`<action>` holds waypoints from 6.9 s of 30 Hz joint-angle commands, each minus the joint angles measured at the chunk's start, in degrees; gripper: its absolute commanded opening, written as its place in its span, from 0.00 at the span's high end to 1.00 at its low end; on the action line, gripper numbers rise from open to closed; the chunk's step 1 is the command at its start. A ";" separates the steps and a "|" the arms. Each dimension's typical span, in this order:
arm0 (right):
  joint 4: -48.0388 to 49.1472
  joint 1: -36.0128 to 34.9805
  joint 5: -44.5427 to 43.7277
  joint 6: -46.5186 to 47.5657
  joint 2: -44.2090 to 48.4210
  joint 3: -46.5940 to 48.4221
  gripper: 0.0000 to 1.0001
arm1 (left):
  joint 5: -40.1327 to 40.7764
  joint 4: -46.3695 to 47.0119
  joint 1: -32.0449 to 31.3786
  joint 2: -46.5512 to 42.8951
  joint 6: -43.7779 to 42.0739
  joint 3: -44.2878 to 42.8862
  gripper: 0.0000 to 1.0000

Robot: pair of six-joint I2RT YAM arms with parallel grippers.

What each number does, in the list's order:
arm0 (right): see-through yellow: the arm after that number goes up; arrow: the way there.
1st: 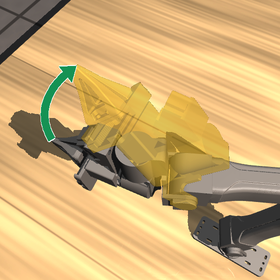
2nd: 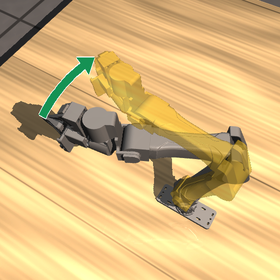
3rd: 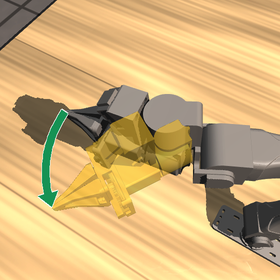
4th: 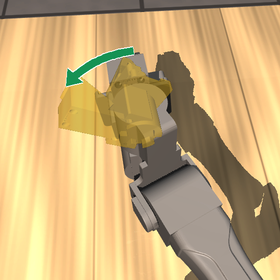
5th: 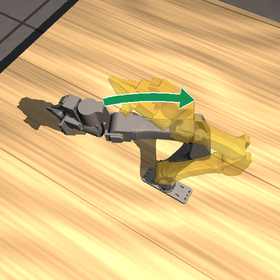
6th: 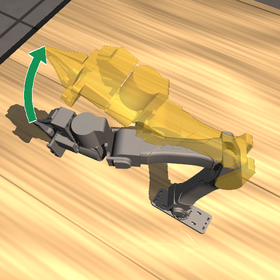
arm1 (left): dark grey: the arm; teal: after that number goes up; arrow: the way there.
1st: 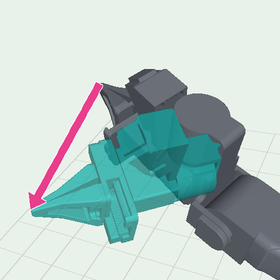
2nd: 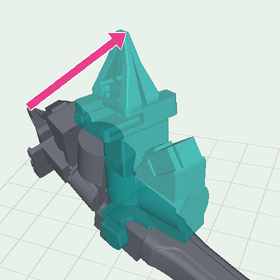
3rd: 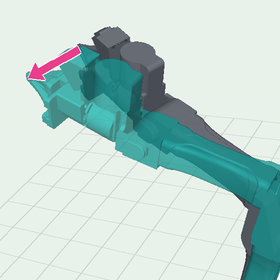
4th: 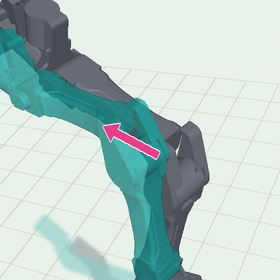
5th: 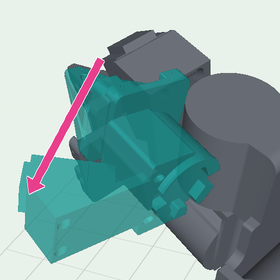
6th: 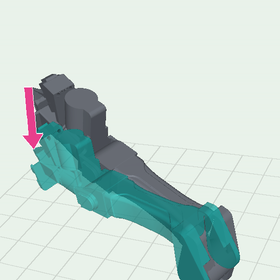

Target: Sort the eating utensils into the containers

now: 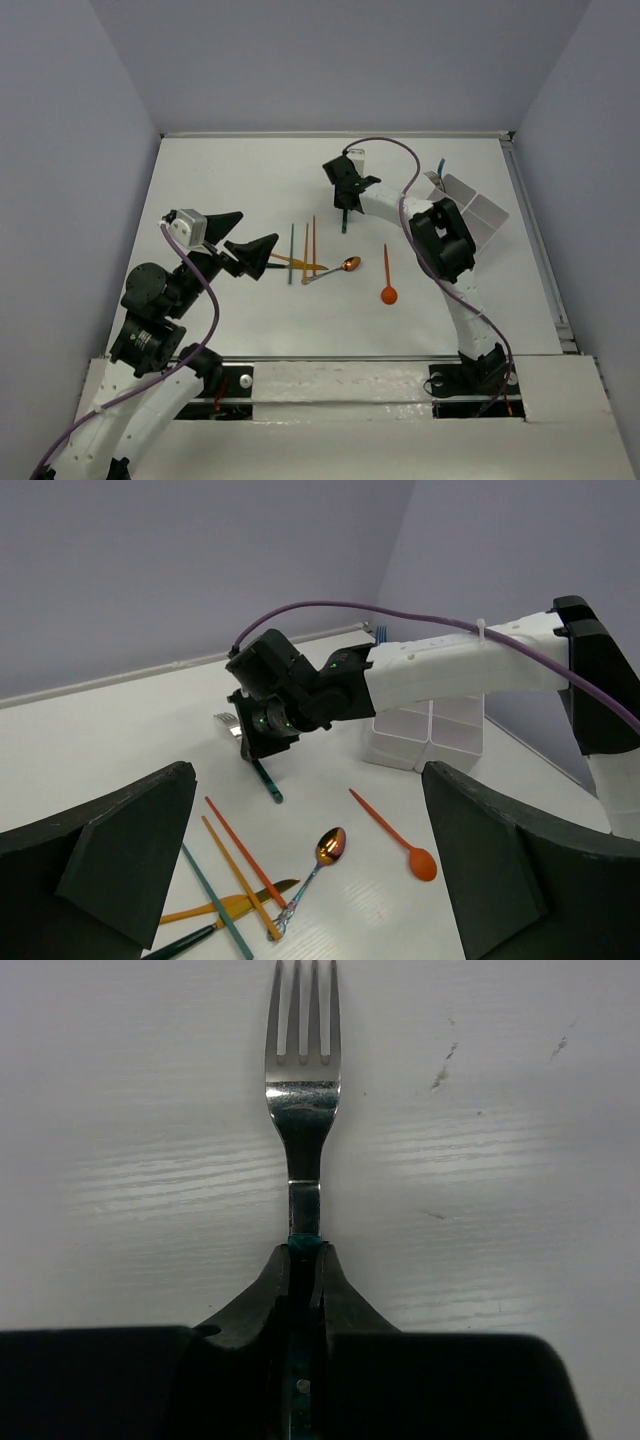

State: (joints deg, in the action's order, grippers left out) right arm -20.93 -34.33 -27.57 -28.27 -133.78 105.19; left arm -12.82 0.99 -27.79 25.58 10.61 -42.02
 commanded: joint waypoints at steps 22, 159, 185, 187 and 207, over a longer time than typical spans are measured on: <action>43.84 17.62 -12.92 17.18 62.23 -50.15 1.00 | -0.54 2.34 -0.33 1.84 -0.07 0.18 0.01; 5.20 1.10 27.65 1.48 52.90 -56.57 0.39 | -3.26 2.87 3.45 0.78 0.64 0.45 0.01; 4.13 -2.77 17.38 -7.68 50.27 -66.24 0.32 | -3.62 3.05 3.45 1.57 0.73 0.54 0.01; 6.86 -0.49 17.46 -7.41 50.81 -66.78 0.27 | -3.53 3.05 3.45 1.57 0.81 0.62 0.01; 4.93 5.14 20.27 2.69 49.14 -54.83 0.35 | -4.32 3.31 3.45 2.37 0.90 0.62 0.01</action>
State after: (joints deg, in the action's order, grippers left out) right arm -14.61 -30.89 -7.46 -29.43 -86.32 46.35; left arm -16.03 1.02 -24.64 27.75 11.03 -41.82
